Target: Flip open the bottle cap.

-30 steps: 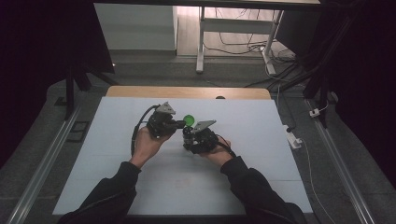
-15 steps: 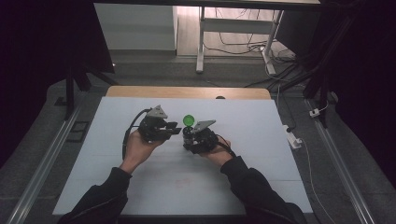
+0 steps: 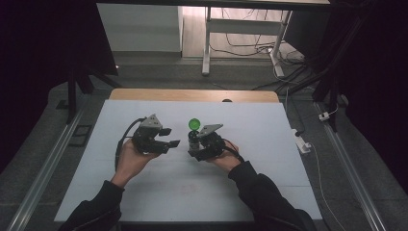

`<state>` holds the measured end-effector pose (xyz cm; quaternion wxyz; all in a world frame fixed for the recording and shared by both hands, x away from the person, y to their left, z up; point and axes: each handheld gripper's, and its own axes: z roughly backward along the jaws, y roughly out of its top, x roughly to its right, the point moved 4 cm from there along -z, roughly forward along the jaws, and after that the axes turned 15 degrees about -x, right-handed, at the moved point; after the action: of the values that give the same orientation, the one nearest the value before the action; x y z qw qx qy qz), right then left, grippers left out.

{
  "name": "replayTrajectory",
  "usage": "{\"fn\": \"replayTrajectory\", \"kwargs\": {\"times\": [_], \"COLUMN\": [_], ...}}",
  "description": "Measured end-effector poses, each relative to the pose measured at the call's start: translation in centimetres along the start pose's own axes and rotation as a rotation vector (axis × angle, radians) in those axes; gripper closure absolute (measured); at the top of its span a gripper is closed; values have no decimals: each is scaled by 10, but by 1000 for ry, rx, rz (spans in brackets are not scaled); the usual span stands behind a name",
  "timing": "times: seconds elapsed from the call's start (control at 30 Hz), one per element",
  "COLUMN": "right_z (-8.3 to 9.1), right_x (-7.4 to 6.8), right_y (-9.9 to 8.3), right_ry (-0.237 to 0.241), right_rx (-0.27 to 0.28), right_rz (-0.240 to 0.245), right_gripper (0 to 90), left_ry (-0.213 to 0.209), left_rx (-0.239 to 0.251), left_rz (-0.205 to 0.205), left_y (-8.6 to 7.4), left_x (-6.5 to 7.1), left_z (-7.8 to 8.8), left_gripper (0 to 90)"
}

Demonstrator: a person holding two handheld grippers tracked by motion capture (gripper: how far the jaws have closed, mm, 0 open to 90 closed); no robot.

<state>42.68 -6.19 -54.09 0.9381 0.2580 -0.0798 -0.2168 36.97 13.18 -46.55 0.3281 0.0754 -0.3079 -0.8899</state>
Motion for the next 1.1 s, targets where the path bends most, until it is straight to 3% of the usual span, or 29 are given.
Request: {"fn": "replayTrajectory", "kwargs": {"times": [0.1, 0.27, 0.4, 0.8, 1.1], "right_z": [5, 10, 16, 29, 45], "right_x": [-2, -4, -3, -9, -17], "right_y": [1, -3, -5, -14, -21], "right_ry": [20, 39, 71, 116, 105], "right_rx": [7, 0, 6, -27, -18], "right_rz": [-20, -40, -70, -111, -146], "right_gripper": [236, 216, 185, 48, 0], "left_ry": [-15, -52, -67, -81, -79], "left_rx": [6, 12, 8, -6, 18], "left_rz": [8, 16, 14, 63, 105], "left_y": [-7, -15, -22, -47, -75], "left_x": [1, 5, 10, 21, 28], "left_z": [2, 9, 13, 26, 44], "left_gripper": [309, 208, 172, 95, 41]}}
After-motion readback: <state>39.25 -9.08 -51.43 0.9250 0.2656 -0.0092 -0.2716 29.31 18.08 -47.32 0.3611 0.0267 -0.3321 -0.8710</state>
